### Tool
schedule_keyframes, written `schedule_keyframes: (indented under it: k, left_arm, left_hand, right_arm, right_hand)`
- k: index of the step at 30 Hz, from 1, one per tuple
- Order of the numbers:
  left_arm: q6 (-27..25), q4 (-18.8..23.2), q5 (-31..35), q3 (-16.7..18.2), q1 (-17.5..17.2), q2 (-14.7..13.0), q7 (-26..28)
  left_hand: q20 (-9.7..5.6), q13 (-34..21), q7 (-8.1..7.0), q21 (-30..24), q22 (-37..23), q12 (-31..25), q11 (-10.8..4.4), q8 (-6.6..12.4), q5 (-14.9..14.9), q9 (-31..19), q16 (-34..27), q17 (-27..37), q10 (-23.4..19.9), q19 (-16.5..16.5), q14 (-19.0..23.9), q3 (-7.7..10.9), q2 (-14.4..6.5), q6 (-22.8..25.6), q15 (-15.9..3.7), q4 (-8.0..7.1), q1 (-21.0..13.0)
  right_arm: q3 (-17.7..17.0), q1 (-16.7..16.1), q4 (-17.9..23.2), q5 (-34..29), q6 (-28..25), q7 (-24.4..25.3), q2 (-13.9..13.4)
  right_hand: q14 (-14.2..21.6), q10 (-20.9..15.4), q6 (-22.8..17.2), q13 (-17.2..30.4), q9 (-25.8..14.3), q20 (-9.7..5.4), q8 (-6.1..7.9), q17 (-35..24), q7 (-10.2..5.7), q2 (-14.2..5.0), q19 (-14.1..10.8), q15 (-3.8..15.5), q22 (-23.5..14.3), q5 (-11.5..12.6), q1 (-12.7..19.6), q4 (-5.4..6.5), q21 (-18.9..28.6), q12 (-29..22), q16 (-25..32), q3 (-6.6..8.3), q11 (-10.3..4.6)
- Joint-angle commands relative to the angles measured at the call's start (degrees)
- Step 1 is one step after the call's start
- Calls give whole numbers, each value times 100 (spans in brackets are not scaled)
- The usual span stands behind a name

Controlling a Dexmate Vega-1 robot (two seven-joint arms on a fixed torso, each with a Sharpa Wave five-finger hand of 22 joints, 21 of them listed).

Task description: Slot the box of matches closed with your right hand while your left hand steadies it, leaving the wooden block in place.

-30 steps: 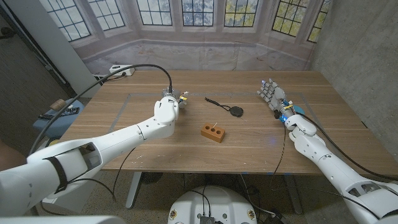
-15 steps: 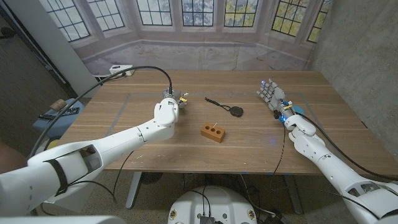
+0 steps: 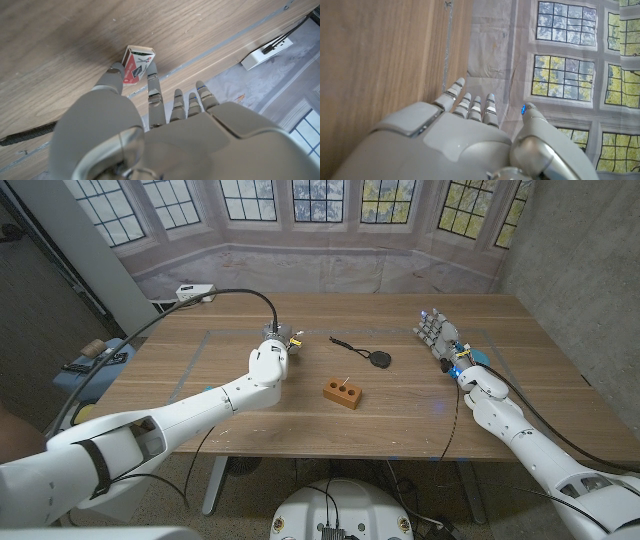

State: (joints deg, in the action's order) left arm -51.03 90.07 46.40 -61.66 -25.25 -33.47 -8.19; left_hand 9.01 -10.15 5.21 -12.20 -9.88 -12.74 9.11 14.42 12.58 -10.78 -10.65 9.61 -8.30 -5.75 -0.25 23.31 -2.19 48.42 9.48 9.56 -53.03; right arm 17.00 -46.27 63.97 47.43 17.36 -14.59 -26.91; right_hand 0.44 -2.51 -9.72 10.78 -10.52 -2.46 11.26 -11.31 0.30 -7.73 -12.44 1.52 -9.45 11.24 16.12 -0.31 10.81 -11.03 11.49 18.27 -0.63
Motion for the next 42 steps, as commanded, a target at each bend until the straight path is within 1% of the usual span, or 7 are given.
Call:
schedule_keyframes:
  k: [1, 10, 25, 29, 32, 42]
  left_arm:
    - [39, 27, -23, 40, -28, -4, 107]
    - [64, 78, -65, 79, -56, -24, 150]
    - [81, 179, -105, 163, -134, -57, 297]
    - [77, 202, -116, 186, -153, -58, 318]
    - [100, 221, -140, 214, -172, -66, 346]
    - [184, 280, -216, 291, -238, -92, 430]
  left_hand:
    - [-7, 6, -8, -35, -14, -28, 11, -10, 20, -31, -14, 1, -67, -28, 33, 31, -11, 29, 15, 11, -74]
    - [-8, 5, -10, -20, -15, -9, 34, -41, 23, -34, 4, 1, -78, -35, 38, 24, 0, 21, 16, 6, -89]
    - [-8, 4, -20, -3, -16, 13, 28, -65, 31, -40, 14, 2, -115, -61, 73, 11, 9, 67, 15, -7, -105]
    - [-16, 4, -21, -5, -17, 23, 62, -76, 33, -42, 13, 2, -118, -86, 92, 7, 10, 69, 4, -10, -109]
    - [-18, 4, -42, -1, -17, 27, 54, -78, 34, -44, 16, 2, -130, -93, 98, 5, 12, 91, -2, -11, -114]
    - [-37, 4, -43, 9, -18, 41, 50, -97, 38, -48, 22, 2, -146, -106, 116, -3, 14, 104, -7, -16, -125]
  right_arm:
    - [-1, 37, -52, 11, 0, -53, 8]
    - [3, 34, -18, -1, -21, -32, -5]
    - [2, -18, 99, -11, -43, 24, -39]
    - [4, -31, 123, -16, -47, 40, -47]
    - [5, -35, 131, -21, -40, 44, -48]
    - [-4, -111, 297, -30, -80, 126, -106]
  right_hand:
    - [5, -13, -62, 20, -24, 43, -7, -34, 12, -15, -41, -19, -29, -7, -47, -26, 12, -7, 24, 30, 18]
    - [10, -5, -61, 20, -24, 68, -8, -36, 3, -15, -47, -36, -30, -8, -57, -28, 15, -4, 28, 31, 4]
    - [10, 2, -63, 20, -24, 76, -9, -36, 7, -16, -48, -40, -30, -7, -64, -39, 16, -2, 29, 36, 10]
    - [9, 0, -65, 20, -24, 80, -9, -38, 8, -19, -47, -39, -30, -8, -68, -39, 15, -4, 29, 37, 8]
    - [9, 0, -67, 20, -24, 81, -8, -37, 10, -18, -45, -41, -30, -8, -69, -42, 15, -4, 29, 38, 10]
    - [9, 9, -64, 20, -24, 81, -10, -40, 4, -20, -48, -39, -30, -8, -78, -42, 16, -1, 31, 40, 1]
